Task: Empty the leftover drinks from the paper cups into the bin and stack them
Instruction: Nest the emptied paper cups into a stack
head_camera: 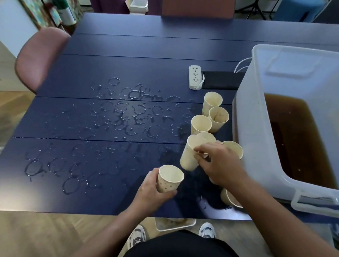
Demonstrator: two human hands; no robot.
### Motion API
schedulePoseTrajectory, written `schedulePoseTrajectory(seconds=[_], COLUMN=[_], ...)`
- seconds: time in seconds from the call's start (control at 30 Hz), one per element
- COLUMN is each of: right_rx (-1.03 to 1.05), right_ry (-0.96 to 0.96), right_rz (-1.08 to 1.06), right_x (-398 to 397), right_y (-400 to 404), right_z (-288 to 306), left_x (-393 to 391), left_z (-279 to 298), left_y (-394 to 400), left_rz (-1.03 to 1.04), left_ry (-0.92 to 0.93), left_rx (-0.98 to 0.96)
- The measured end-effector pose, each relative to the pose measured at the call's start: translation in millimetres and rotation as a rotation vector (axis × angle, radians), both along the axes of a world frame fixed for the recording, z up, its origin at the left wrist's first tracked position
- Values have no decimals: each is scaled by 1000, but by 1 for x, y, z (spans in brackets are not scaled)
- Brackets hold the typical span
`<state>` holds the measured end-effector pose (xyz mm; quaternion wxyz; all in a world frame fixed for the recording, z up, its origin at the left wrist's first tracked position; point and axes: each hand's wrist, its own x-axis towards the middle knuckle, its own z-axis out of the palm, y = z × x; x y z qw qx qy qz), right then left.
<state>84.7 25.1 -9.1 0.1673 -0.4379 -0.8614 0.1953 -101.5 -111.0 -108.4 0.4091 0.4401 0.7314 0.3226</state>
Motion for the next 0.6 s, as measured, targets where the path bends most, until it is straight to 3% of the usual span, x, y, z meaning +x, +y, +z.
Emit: schedulePoseTrajectory(seconds=[0.2, 0.33, 0.6], right_rx=[199, 78, 94], right_ry=[280, 216, 241], right_rz=[105, 316, 311], right_x=[-11, -15, -12], right_y=[-6, -10, -14], right_z=[37, 34, 29], left_x=[0, 4, 12], left_z=[5, 11, 15], left_y=[11, 21, 20], left_rz=[31, 53, 23], left_ry=[-53, -44, -5], left_rx=[-50, -54, -31])
